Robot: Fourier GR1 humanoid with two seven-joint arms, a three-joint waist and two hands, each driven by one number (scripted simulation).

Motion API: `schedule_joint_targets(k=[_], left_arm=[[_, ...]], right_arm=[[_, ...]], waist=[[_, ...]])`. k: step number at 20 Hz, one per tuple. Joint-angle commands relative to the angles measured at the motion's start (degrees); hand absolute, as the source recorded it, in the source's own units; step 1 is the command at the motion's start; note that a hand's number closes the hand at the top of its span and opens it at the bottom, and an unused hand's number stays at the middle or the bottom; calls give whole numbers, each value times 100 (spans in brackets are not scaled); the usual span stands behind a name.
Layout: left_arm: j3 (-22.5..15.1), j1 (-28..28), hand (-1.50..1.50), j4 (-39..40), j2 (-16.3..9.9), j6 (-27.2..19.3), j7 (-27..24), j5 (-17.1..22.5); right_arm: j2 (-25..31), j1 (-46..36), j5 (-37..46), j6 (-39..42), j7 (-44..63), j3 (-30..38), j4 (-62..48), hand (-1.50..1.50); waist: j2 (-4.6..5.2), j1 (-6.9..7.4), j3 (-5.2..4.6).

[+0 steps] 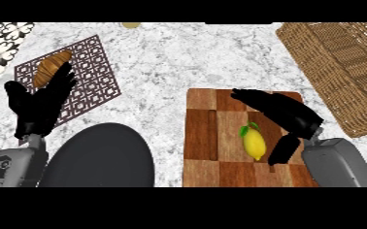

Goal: Pick the lemon from the cutting board and place it in the basket

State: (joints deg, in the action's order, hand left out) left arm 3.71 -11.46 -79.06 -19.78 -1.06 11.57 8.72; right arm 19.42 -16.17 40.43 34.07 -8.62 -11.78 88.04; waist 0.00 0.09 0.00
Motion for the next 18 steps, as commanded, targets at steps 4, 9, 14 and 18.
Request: schedule_joint_targets(k=[4, 9, 14, 18], left_arm=[[85, 2, 0, -175, 213, 68, 130, -190], [494, 158, 0, -145, -16, 406, 90, -19], [91, 8, 0, -497, 479, -57, 422, -439], [413, 42, 0, 233, 332, 341, -231, -372]], right_arm=[[34, 269, -120, 526, -336, 240, 305, -150], [29, 566, 62, 457, -654, 171, 508, -150], [-193, 476, 745, -181, -785, -79, -87, -150], [-189, 255, 971, -234, -838, -3, -354, -150]], waist=[[-4, -11, 0], [-5, -4, 0], [-2, 9, 2], [6, 4, 0]])
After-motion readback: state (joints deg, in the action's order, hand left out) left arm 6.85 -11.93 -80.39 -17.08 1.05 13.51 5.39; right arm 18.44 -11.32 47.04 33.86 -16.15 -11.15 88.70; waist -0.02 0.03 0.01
